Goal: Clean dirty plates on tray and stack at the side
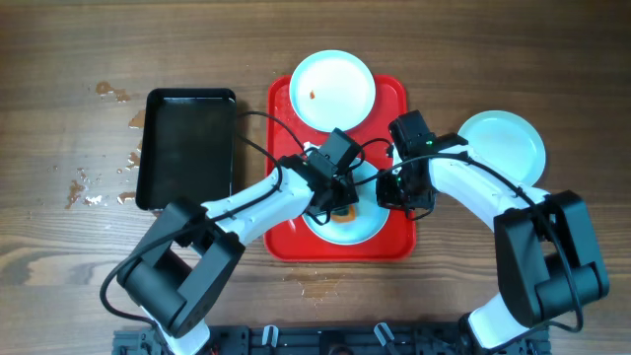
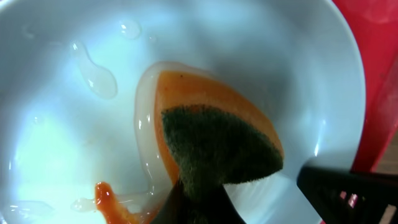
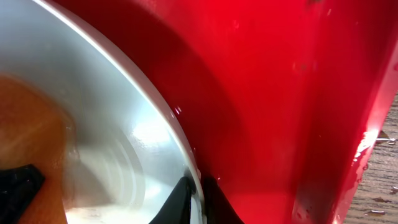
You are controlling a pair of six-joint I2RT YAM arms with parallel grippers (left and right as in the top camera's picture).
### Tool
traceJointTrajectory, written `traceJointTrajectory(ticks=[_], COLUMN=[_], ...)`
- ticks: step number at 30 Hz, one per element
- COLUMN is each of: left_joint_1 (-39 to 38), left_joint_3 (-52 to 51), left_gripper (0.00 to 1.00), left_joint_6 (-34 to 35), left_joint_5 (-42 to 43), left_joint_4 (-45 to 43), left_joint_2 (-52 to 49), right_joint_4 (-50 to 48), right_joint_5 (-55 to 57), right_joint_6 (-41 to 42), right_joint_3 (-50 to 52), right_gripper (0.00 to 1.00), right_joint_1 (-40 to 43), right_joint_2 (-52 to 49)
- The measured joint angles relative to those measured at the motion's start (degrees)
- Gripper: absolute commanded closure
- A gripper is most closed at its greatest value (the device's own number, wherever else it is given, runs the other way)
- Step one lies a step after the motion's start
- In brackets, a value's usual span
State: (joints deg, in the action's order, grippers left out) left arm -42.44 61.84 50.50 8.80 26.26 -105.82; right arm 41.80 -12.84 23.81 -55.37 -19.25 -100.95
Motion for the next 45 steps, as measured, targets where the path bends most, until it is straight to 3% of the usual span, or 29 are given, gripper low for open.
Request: traceJointTrajectory(ticks=[11,18,24,29,34,41,45], left_joint_1=[-2.56,-2.51,-1.64,4.92,13.99,19.37,24.13], left_joint_3=[2.4,3.41,3.26,2.01,0.55,0.44,0.39], left_gripper=[0.96,0.96,0.96,0.96,0.96,0.96,0.96], left_joint_6=[3.28,-5.35,-7.04,-7.63,-10.36,-15.82,-19.52], left_joint_5=[-9.42,-20.55,-28.7,-23.19,-22.23,-20.94,-14.6], left_joint_4=[2.69,9.51,11.67,13.51,15.15,17.53,17.81], left_joint_2=[-2.27,-2.51,-2.93,-0.04,13.49,28.55,33.66], right_joint_4=[-0.55,-0.83,-0.76,-1.64,0.55,0.37,-0.28], right_joint_5=[-2.19,-4.31,-4.35,-7.52,-6.21,-4.55,-1.44], right_joint_6=[0.87,2.14,2.78,3.89,4.94,1.68,0.57], right_joint_3=[0.0,0.0,0.0,-0.26,-0.26,-0.37,-0.37], right_gripper=[0.93,0.95,0.96,0.96,0.96,0.96,0.96], right_joint_1=[0.0,-0.33,-0.33,-1.03,-0.35,-0.33,-0.31], right_joint_2=[-0.24,-0.44,-0.44,-0.85,-0.9,-0.39,2.03])
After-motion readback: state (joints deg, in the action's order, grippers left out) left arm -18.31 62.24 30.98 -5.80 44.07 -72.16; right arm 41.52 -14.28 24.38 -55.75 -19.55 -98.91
